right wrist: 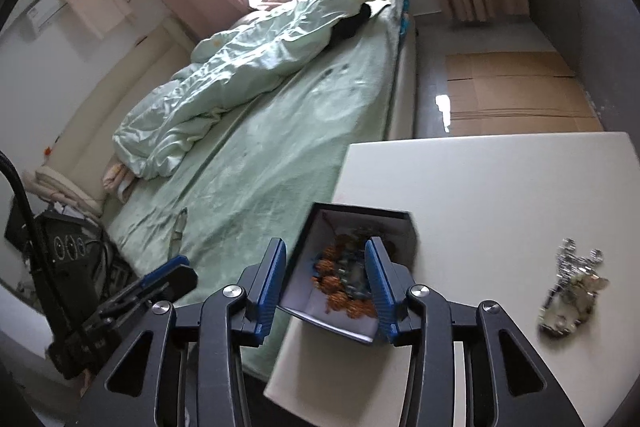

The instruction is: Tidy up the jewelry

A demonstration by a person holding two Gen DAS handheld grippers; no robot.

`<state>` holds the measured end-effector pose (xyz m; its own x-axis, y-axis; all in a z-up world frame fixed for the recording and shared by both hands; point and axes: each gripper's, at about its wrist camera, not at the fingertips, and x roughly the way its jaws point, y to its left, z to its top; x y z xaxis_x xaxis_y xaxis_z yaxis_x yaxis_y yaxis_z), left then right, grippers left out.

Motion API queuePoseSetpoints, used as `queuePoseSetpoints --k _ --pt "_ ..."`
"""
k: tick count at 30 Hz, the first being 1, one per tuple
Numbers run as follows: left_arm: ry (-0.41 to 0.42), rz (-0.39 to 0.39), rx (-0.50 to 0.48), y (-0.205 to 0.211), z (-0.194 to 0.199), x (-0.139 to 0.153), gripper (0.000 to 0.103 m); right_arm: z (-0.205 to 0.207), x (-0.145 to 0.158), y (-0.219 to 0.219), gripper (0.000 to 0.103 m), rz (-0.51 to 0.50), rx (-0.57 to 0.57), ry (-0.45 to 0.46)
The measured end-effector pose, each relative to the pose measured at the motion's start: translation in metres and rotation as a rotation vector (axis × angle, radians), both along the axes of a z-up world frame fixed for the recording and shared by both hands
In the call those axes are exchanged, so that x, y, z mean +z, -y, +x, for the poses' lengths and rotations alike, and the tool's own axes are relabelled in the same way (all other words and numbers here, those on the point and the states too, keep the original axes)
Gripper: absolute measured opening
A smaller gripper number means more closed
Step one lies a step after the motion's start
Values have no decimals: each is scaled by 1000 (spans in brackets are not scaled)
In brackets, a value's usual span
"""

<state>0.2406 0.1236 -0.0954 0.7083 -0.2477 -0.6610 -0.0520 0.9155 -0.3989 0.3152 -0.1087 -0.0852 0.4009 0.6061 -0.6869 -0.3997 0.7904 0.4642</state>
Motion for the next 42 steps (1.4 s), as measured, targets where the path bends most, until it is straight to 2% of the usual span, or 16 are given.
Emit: queuePoseSetpoints --k 3,4,6,11,12,13,16,20,21,35,42 --pt "0 7 -28 13 3 0 98 -8 0 18 44 -4 -34 4" --pt "0 12 -38 18 5 0 98 -10 1 24 52 -8 -46 6" --pt "3 15 -56 27 6 2 98 -16 1 37 60 -12 -75 15" --pt "16 31 -118 56 10 4 98 -25 -2 64 60 -18 -129 14" --pt "24 38 -136 63 12 5 100 -27 -3 71 63 -21 -143 14" --pt "28 49 -148 70 12 6 102 -29 -4 77 72 -25 -159 12" --pt "35 87 -169 88 17 7 103 -35 -5 98 90 -20 -220 27" --pt "34 109 -201 109 22 8 103 -41 -9 119 97 -18 -277 36" --pt "33 113 -210 114 24 7 103 -42 -10 125 103 -16 -291 36" --pt "4 148 -314 180 39 -3 103 -54 -35 204 103 65 -424 18" --pt "-15 146 -358 206 50 -12 103 -63 -46 238 103 47 -506 28"
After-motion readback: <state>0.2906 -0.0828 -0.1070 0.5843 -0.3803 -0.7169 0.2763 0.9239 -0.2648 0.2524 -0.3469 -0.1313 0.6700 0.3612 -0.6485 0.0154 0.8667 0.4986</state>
